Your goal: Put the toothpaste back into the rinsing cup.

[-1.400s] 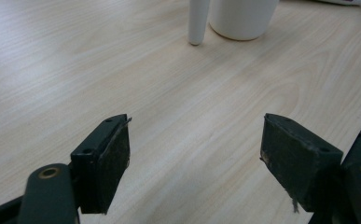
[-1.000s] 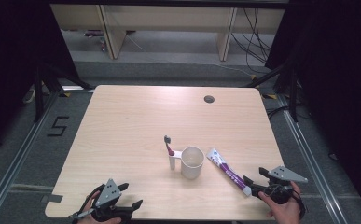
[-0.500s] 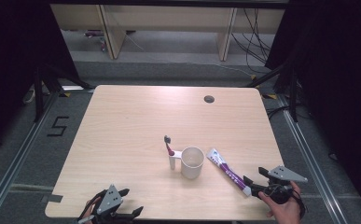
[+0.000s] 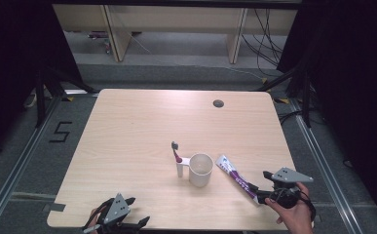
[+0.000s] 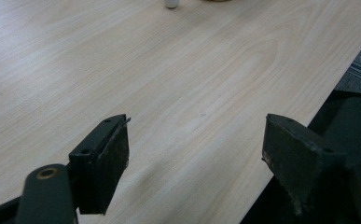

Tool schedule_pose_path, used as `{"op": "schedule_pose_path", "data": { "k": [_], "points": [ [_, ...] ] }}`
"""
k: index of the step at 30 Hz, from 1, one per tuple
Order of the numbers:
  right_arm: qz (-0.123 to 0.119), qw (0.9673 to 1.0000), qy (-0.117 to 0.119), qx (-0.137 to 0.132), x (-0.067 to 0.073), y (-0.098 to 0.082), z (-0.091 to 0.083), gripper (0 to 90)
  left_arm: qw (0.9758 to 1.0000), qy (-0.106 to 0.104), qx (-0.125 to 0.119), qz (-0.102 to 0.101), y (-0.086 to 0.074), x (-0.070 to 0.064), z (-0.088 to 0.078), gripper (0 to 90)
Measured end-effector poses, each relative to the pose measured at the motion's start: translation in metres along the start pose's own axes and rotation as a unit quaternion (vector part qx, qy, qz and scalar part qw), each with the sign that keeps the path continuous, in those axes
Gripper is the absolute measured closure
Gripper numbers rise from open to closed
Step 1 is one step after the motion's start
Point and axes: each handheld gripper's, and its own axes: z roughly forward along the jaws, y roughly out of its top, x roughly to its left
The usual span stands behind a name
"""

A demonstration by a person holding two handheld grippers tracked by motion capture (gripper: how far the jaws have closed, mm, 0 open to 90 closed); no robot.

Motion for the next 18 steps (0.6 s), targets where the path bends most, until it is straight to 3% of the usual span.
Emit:
{"op": "schedule_pose_path", "data": {
  "k": [1, 6, 9, 11, 14, 15, 18],
  "points": [
    [-0.009, 0.9997, 0.004, 0.021, 0.003, 0.005, 0.002, 31.0, 1.0, -0.003, 0.003, -0.005, 0.0, 0.0, 0.0, 22.6],
    [-0.059, 0.9972, 0.004, 0.045, 0.008, 0.016, 0.015, 35.3, 1.0, -0.006, 0.0, -0.004, -0.001, 0.001, 0.002, 22.6],
    [-0.052, 0.9964, 0.003, 0.067, 0.014, 0.02, 0.019, 37.4, 1.0, -0.007, -0.001, -0.005, -0.001, 0.001, 0.002, 22.7],
    [-0.079, 0.9933, 0.01, 0.083, 0.014, 0.027, 0.028, 41.1, 1.0, -0.009, -0.002, -0.004, 0.0, 0.0, 0.002, 22.6],
    [-0.083, 0.9912, 0.008, 0.103, 0.017, 0.03, 0.035, 42.1, 1.0, -0.008, 0.002, -0.004, -0.001, 0.0, 0.001, 22.7],
    [-0.097, 0.9891, 0.01, 0.111, 0.017, 0.031, 0.042, 43.9, 1.0, -0.001, 0.002, 0.003, 0.0, 0.002, 0.001, 22.6],
    [-0.1, 0.9868, 0.011, 0.127, 0.018, 0.034, 0.046, 45.8, 1.0, -0.007, 0.0, -0.002, -0.001, 0.001, 0.002, 22.6]
  ]
}}
